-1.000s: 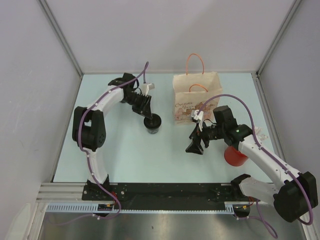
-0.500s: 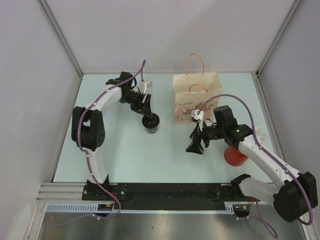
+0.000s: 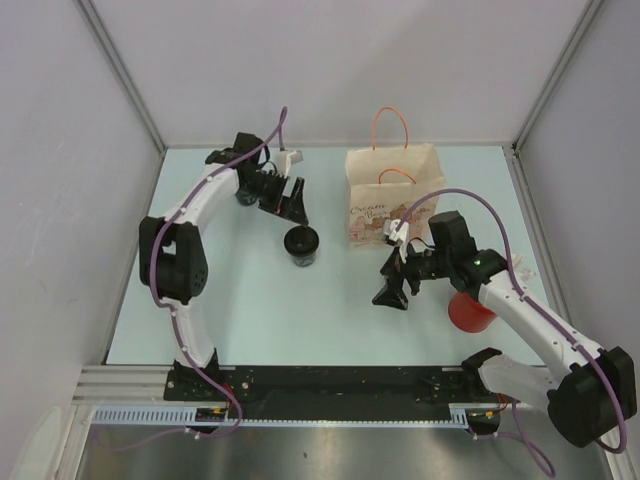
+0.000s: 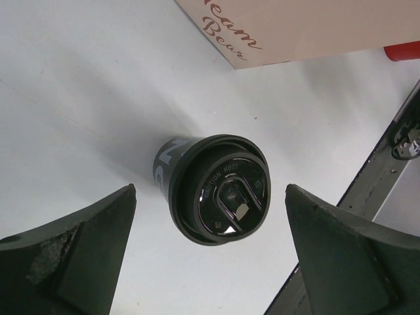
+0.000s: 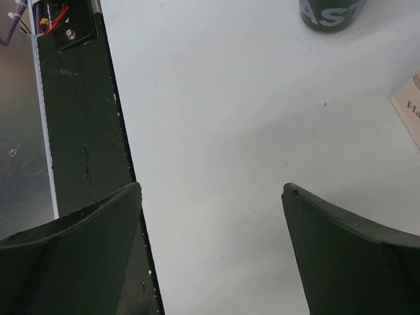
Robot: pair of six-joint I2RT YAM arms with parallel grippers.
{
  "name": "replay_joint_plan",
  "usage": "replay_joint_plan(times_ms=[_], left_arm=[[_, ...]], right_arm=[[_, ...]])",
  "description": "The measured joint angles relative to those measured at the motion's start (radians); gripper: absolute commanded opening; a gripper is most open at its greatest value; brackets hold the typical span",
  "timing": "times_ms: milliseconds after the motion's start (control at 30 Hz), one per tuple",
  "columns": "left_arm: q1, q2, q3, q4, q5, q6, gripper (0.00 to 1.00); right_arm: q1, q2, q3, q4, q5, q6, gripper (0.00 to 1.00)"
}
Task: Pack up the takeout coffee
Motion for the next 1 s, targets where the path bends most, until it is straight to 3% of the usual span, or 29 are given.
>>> replay_joint_plan(times_ms=[200,533,767,1000], left_arm=[[0.011,-0.126,-0.005,-0.013,-0.017,0.025,0.99],[0.121,-0.525,-0.140,0.016,-0.115,0.080,0.99],[0.164,-0.733,-0.296,0.045,-0.236,0.101,1.00],[0.201,-0.864,-0.426,0.112,-0.311,0.101,0.99]], right_arm=[[0.000,-0.002,0.000,-0.003,0.000,-0.023,0.99],[0.024,0.009,0.014,-0.018,0.002,-0.034,1.00],[0.192,0.171,0.285,-0.101,0.092,-0.042,0.98],[0.265,0.431,0.689,-0.124,0.216,-0.054,0.88]])
